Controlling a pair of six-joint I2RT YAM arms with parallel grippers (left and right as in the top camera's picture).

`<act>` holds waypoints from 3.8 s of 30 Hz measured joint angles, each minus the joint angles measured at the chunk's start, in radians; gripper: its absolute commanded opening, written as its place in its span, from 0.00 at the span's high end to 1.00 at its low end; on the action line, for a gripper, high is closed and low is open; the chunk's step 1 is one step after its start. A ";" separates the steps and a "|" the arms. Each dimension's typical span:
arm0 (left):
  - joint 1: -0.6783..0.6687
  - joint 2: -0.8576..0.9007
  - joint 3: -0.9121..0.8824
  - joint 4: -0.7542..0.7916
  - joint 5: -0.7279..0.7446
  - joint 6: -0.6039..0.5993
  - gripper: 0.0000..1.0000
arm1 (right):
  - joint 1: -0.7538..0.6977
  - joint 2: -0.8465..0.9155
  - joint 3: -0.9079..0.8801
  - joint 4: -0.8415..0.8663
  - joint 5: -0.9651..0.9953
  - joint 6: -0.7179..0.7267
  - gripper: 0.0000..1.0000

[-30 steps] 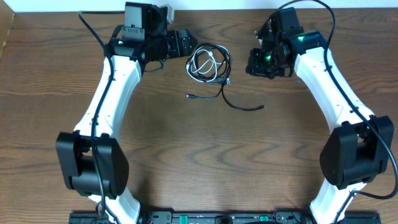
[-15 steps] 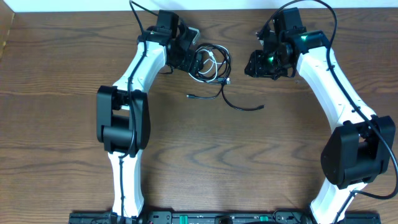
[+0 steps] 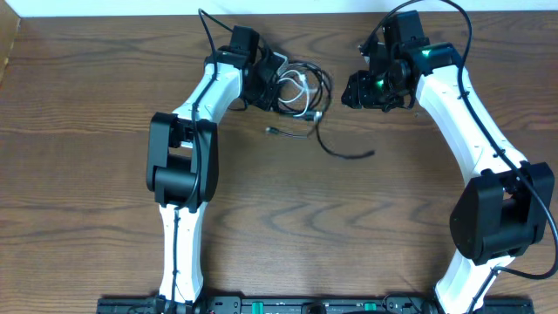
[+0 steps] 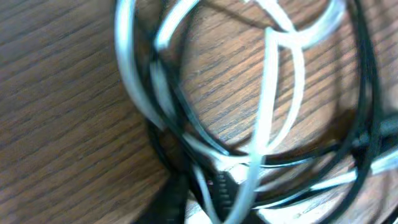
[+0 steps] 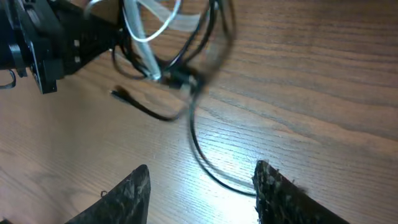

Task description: Untangle cables

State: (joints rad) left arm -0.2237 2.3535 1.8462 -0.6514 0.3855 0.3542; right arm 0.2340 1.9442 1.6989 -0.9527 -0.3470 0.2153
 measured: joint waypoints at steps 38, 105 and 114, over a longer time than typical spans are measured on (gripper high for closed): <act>0.000 -0.426 0.000 -0.002 0.534 -0.380 0.92 | 0.092 0.060 0.000 0.232 -0.053 0.236 0.53; -0.213 -0.256 -0.019 0.058 0.237 -0.174 0.18 | -0.314 -0.323 0.270 -0.009 -0.686 -0.025 0.99; -0.307 -0.102 -0.013 0.130 0.124 -0.166 0.43 | -0.314 -0.323 0.270 -0.057 -0.677 -0.053 0.99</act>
State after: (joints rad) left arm -0.5308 2.2513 1.8332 -0.5209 0.5098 0.1886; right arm -0.0803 1.6207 1.9686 -1.0096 -1.0241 0.1627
